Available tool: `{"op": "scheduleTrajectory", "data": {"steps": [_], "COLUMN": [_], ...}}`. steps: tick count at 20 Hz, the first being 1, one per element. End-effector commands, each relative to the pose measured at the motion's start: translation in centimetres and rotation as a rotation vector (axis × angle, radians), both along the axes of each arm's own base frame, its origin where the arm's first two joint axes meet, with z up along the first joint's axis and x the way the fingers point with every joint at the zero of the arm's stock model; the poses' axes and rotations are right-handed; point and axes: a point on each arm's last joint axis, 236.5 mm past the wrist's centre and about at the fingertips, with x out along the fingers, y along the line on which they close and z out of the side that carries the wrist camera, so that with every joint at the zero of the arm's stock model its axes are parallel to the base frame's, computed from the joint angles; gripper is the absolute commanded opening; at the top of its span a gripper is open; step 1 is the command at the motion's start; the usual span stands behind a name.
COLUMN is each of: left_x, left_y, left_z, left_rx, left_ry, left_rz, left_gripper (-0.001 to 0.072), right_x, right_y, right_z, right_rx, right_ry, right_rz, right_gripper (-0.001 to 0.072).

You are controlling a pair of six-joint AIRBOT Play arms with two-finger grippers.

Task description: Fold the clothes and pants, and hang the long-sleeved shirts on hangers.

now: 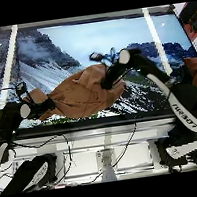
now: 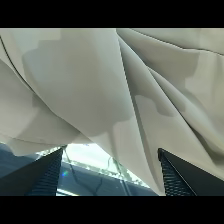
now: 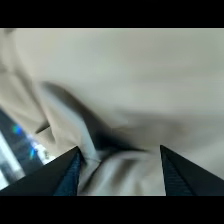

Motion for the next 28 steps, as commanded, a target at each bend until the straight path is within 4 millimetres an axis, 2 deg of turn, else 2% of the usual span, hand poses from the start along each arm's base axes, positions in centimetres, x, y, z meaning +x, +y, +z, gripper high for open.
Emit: {"op": "scheduleTrajectory", "data": {"steps": [1,3,6,9,11,14,16,19,21,22,23,26,28], "left_x": [0.0,0.0,0.0,0.0,0.0,0.0,0.0,0.0,0.0,0.1,0.1,0.4,1.0], "left_y": [0.3,0.3,0.3,0.3,0.3,0.3,0.3,0.3,0.3,0.3,0.3,0.2,0.1], "left_z": [0.0,0.0,0.0,0.0,0.0,0.0,0.0,0.0,0.0,0.0,0.0,0.1,0.4], "left_rx": [0.013,0.013,0.013,0.013,0.013,0.012,0.012,0.012,0.013,0.012,0.012,0.01,-0.004], "left_ry": [-0.001,-0.001,-0.001,-0.001,-0.001,0.0,0.0,0.0,-0.001,-0.001,-0.005,-0.018,-0.046], "left_rz": [-0.002,-0.002,-0.002,-0.002,-0.002,-0.002,-0.002,-0.002,-0.002,-0.002,-0.002,-0.003,0.016], "left_gripper": [0.0706,0.0706,0.0706,0.0706,0.0706,0.0705,0.0706,0.0706,0.0706,0.0706,0.0706,0.0706,0.0706], "right_x": [3.4,4.5,4.5,3.1,2.4,3.0,3.4,3.0,2.0,1.6,1.5,2.1,2.5], "right_y": [-4.1,-6.1,-6.8,-5.0,-3.3,-1.1,-0.9,-2.2,-1.7,-1.0,-0.2,2.0,2.6], "right_z": [3.9,3.8,2.2,0.3,-0.2,-0.5,-2.2,-6.7,-8.4,-8.7,-8.7,-8.1,-7.9], "right_rx": [0.054,0.057,0.045,0.072,0.084,0.095,0.054,-0.048,-0.048,-0.028,-0.007,0.051,0.062], "right_ry": [-0.095,-0.087,-0.048,0.035,0.056,0.002,-0.004,0.084,0.156,0.178,0.182,0.142,0.117], "right_rz": [-0.141,-0.213,-0.227,-0.199,-0.169,-0.151,-0.166,-0.23,-0.236,-0.237,-0.238,-0.244,-0.243], "right_gripper": [0.0549,0.0549,0.055,0.0552,0.056,0.0581,0.0591,0.0591,0.0589,0.0586,0.0535,0.0323,0.0168]}}
